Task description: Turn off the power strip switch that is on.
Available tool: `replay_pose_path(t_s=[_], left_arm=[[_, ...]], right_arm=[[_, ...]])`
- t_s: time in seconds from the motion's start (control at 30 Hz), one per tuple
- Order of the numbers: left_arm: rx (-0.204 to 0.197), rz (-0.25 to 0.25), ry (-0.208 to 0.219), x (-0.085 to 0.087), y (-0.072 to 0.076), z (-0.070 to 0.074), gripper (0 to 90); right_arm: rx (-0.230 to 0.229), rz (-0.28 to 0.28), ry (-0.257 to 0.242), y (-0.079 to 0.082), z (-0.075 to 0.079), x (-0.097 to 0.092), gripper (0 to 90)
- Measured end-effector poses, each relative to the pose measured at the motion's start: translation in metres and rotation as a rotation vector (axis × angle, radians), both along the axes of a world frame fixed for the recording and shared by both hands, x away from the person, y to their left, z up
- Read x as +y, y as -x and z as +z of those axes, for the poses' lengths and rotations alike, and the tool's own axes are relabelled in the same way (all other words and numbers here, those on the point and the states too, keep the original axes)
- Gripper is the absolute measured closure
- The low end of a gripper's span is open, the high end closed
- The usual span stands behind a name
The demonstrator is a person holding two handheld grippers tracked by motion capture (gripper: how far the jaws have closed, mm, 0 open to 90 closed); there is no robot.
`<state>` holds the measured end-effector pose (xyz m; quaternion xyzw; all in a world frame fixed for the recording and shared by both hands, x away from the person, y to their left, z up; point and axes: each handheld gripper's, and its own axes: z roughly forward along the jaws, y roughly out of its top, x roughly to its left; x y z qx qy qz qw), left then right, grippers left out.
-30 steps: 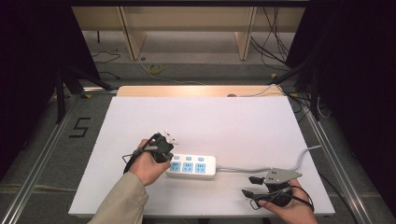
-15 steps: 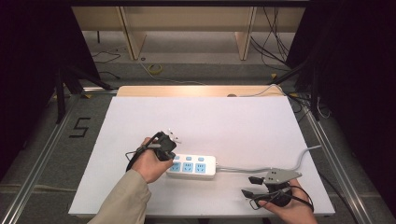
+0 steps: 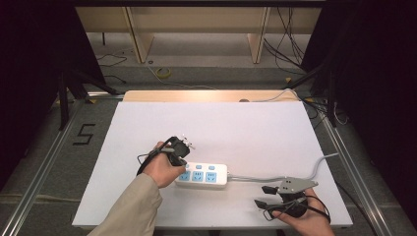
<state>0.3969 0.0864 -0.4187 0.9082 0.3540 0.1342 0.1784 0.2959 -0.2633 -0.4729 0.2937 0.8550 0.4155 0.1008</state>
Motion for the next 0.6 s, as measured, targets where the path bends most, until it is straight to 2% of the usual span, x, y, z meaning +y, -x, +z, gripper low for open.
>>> replay_pose_path(t_s=[0.13, 0.2, 0.33, 0.6], left_arm=[[0.005, -0.004, -0.008, 0.000, -0.003, 0.000, 89.7], [0.021, -0.015, -0.008, 0.000, -0.004, 0.000, 89.7], [0.022, -0.013, -0.005, -0.001, -0.006, -0.001, 89.7], [0.028, -0.018, -0.027, -0.002, -0.012, 0.000, 89.6]], right_arm=[[-0.001, 0.000, 0.000, 0.000, 0.000, 0.000, 44.9], [0.000, -0.001, 0.002, 0.000, 0.000, 0.000, 44.9], [-0.002, 0.001, 0.001, 0.000, 0.000, 0.000, 44.9], [0.001, 0.002, 0.002, 0.000, 0.000, 0.000, 44.7]])
